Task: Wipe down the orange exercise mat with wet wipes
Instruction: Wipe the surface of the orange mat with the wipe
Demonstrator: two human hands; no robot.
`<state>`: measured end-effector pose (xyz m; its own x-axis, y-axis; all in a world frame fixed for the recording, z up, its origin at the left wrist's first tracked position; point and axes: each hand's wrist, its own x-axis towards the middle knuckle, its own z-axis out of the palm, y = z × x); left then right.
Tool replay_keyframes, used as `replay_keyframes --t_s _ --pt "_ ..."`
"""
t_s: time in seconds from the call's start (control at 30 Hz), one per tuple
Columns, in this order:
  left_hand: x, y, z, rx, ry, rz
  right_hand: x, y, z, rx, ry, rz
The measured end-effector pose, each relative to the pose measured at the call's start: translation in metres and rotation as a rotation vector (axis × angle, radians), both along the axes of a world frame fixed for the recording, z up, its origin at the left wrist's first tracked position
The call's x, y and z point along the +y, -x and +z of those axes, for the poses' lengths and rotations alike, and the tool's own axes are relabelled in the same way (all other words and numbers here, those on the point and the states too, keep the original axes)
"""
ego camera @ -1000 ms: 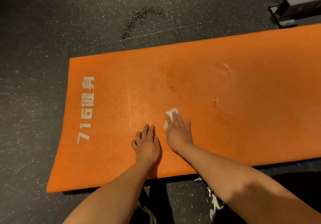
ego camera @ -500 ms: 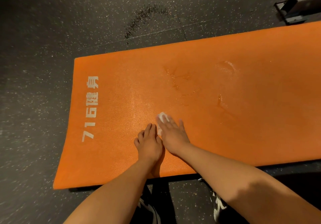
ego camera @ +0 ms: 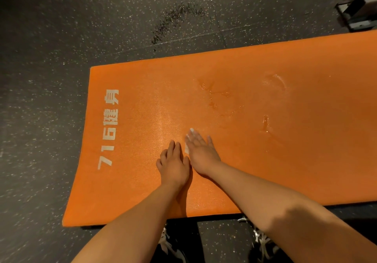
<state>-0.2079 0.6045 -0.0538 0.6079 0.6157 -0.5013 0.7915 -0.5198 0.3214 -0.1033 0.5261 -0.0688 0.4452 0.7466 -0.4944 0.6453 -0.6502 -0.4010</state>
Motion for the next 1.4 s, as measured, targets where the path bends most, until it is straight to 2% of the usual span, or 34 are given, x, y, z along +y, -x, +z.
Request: replay_keyframes --t_s 0.1,0.23,0.3,0.43,0.5,0.63,0.7,0.77,0.9,0.97,1.07,1.13,1.2,1.33,1.4 --pt "-0.003 0.002 -0.003 -0.014 0.003 0.0 -0.001 -0.006 -0.005 -0.008 -0.026 0.096" --pt "-0.007 0.002 -0.003 0.008 -0.021 -0.016 -0.018 -0.022 -0.003 -0.089 0.033 -0.228" --pt "-0.008 0.001 -0.003 0.015 -0.021 -0.014 -0.02 -0.017 -0.002 -0.075 0.049 -0.266" --pt "-0.01 -0.004 -0.001 0.021 -0.006 0.017 -0.018 0.003 -0.001 -0.007 -0.034 0.016" --pt "-0.012 -0.008 0.002 0.035 -0.006 0.014 -0.024 -0.004 -0.001 -0.012 -0.051 0.055" --pt "-0.016 -0.011 0.002 0.055 -0.023 -0.071 -0.041 -0.034 0.0 -0.102 0.072 -0.32" --pt "-0.016 -0.011 0.002 0.061 -0.02 -0.069 -0.041 -0.038 0.002 -0.1 0.123 -0.429" --pt "-0.015 -0.013 0.002 0.057 -0.008 -0.054 -0.032 -0.03 0.004 -0.047 0.08 -0.369" --pt "-0.014 -0.015 0.002 0.021 0.01 -0.008 -0.018 -0.009 -0.004 -0.017 -0.016 0.007" --pt "-0.012 -0.015 0.002 0.021 0.003 -0.005 -0.022 -0.018 -0.007 -0.036 -0.019 -0.007" --pt "-0.01 -0.016 0.002 0.035 -0.012 -0.022 -0.032 -0.035 -0.006 -0.065 0.047 -0.29" --pt "-0.009 -0.017 0.002 0.037 -0.014 -0.02 -0.03 -0.036 -0.004 -0.074 0.078 -0.381" --pt "-0.01 -0.018 0.002 0.032 -0.012 -0.016 -0.021 -0.026 -0.001 -0.018 0.042 -0.311" --pt "-0.01 -0.016 0.0 0.019 -0.01 -0.027 -0.01 -0.01 -0.005 0.015 -0.031 0.007" --pt "-0.007 -0.014 -0.001 0.023 -0.02 -0.042 -0.014 -0.02 -0.007 -0.037 -0.035 0.001"
